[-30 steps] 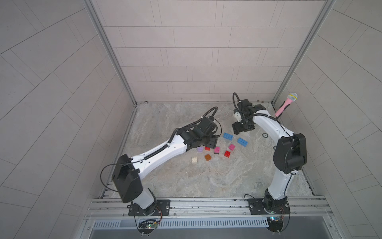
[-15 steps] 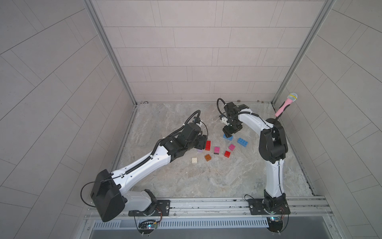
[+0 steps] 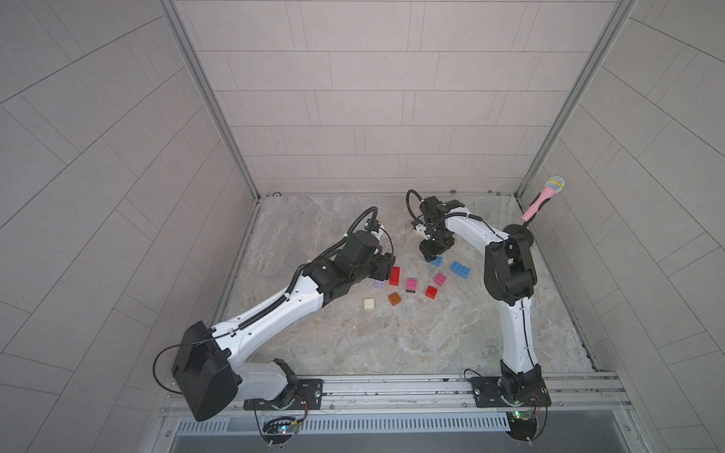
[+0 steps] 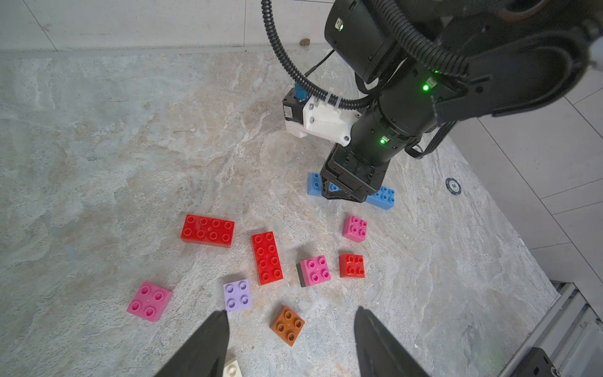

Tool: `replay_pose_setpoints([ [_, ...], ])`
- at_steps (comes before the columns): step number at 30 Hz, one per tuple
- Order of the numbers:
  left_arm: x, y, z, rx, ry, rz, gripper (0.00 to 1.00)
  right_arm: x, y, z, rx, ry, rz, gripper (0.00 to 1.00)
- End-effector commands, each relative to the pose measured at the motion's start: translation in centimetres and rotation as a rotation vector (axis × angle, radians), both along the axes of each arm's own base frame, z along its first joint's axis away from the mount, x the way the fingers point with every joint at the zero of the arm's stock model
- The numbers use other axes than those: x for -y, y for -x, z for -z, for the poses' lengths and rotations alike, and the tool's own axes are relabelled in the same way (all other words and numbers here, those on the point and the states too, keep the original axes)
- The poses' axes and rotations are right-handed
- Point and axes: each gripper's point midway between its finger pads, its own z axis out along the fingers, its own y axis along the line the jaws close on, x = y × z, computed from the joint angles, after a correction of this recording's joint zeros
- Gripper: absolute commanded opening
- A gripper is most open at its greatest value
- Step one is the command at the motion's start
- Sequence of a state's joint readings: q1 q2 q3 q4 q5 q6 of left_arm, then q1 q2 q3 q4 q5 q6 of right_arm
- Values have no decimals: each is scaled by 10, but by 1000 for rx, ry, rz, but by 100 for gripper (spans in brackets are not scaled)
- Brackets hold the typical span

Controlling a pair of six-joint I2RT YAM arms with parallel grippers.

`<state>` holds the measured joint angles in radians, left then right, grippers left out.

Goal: Assemble the letter p with lego
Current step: Pick up the lego brick from the center of the board.

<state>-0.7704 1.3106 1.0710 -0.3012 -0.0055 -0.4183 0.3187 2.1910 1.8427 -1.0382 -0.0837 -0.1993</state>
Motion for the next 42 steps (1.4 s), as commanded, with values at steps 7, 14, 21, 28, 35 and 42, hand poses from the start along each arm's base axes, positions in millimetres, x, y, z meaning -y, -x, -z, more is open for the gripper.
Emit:
replay_pose_setpoints([
  [7,0,-1,-1,7,15,8,67,0,-5,15,-15,26,-17,58],
  [14,1,-1,1,0,17,10,67,0,-4,22,-30,31,-17,51],
  [21,2,-2,1,-3,21,13,67,0,-3,24,-37,31,-17,48],
  [28,2,-1,3,-7,21,14,67,0,-2,25,-39,31,-16,43],
  [35,1,-2,5,-10,24,13,67,-1,0,28,-46,38,-16,42],
  [42,2,-2,5,-11,28,14,67,-1,1,30,-43,53,-16,40],
])
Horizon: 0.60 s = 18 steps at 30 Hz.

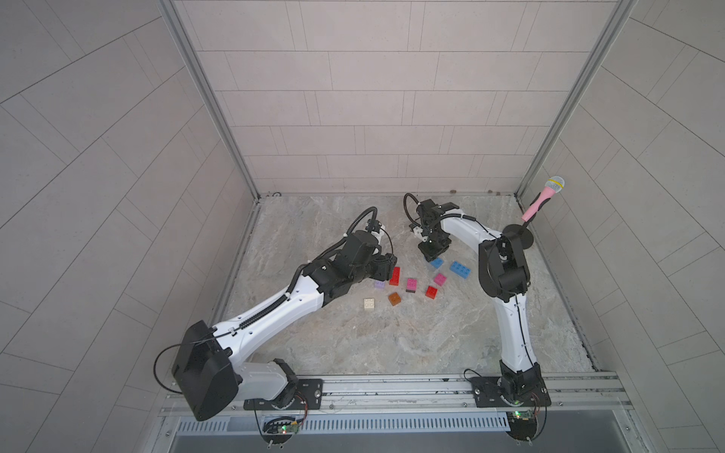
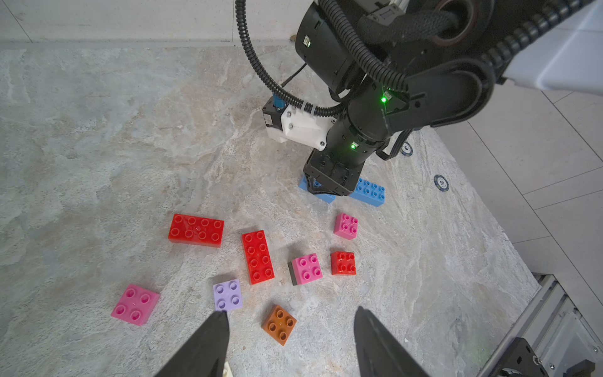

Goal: Assemble the letter p with lego
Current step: Pick up the lego brick from the center of the board.

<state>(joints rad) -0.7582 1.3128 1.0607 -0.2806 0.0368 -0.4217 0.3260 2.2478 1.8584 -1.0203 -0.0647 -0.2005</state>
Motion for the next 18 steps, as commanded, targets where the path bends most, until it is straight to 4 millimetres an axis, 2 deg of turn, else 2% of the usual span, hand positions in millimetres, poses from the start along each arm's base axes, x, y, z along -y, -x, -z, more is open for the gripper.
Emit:
replay_pose_setpoints([
  [1,-2,-3,4,1,3,-7,67,1,6,12,-28,31,-10,39],
  [14,-3,-3,4,2,11,-9,67,-2,10,17,-17,41,-4,39],
  [18,-2,-3,3,3,14,-8,67,-3,10,18,-16,35,5,35],
])
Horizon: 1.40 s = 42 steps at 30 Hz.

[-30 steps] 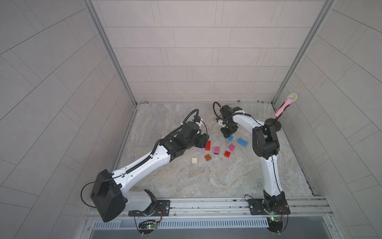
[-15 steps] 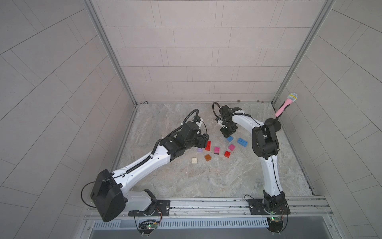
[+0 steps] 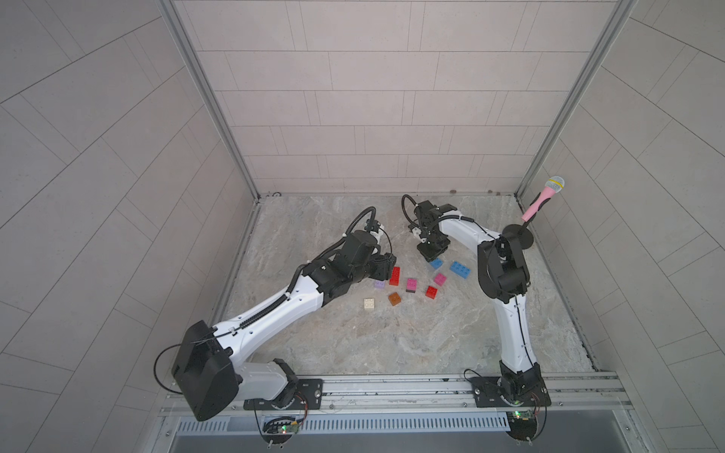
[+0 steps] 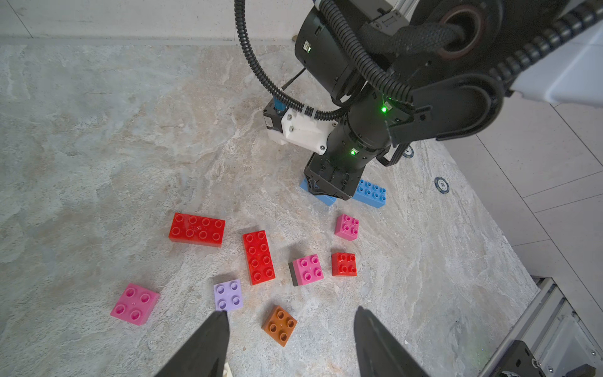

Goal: Assemble the letter p with lego
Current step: Pick up the lego brick from the center of the board, then assemble the lego brick with the lego brick.

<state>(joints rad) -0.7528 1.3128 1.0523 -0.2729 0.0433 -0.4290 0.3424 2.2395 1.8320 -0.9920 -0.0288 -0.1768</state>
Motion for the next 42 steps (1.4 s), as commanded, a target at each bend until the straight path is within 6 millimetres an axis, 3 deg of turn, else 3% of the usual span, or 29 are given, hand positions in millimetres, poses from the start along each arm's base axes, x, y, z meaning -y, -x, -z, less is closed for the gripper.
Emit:
replay_pose_setpoints([
  [1,-1,-2,1,8,8,-3,67,-2,10,16,-40,4,-4,32],
  [7,-4,-4,1,10,15,-17,67,-5,10,8,-17,-15,-10,20],
  [15,-38,-5,-8,73,73,-163,67,-25,29,-80,139,-18,-193,14],
  [19,-53,4,-17,142,117,-181,67,-39,55,-103,154,-34,-317,13],
  [23,-65,13,-22,194,122,-186,68,-51,86,-100,103,-34,-418,12],
  [29,-75,22,-21,227,88,-167,68,-62,119,-79,32,35,-573,12],
  [35,-81,32,-23,264,80,-140,68,-70,126,-64,23,37,-667,11],
  [42,-85,40,-25,309,89,-113,68,-80,117,-53,48,34,-709,11],
])
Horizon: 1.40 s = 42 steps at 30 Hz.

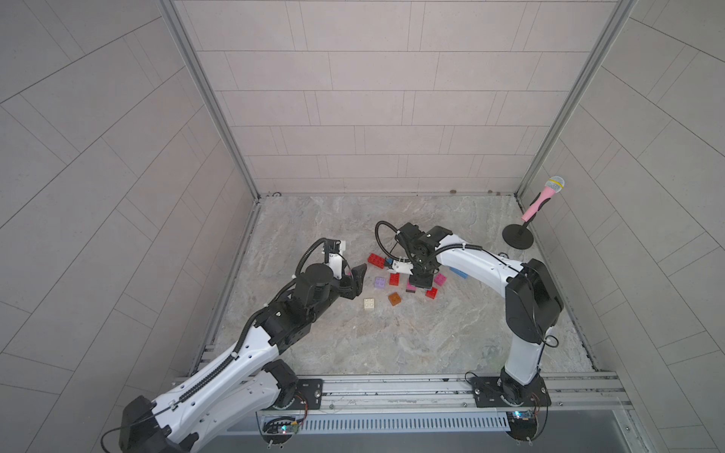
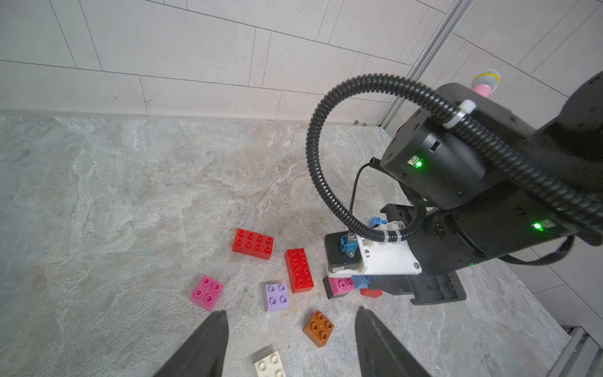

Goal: Assemble the letter p with lego
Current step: Assemble the lego brick with the lego brick.

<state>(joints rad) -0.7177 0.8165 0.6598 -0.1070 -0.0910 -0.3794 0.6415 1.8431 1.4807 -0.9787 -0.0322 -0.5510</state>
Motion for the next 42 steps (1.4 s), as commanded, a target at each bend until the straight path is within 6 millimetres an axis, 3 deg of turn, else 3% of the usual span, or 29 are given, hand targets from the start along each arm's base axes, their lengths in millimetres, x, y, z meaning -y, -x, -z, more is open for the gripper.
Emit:
replay_pose_setpoints([
  [1,0,1,-2,42,-11,21,68,-6,-6,9,10,11,-40,11],
  [10,4,1,1,38,-17,39,68,-11,-12,19,-10,32,-46,11],
  [26,9,0,2,38,-15,59,69,-4,-2,16,-35,55,-82,11],
  [42,13,-1,6,43,-23,77,69,1,-8,30,-10,98,-134,10],
])
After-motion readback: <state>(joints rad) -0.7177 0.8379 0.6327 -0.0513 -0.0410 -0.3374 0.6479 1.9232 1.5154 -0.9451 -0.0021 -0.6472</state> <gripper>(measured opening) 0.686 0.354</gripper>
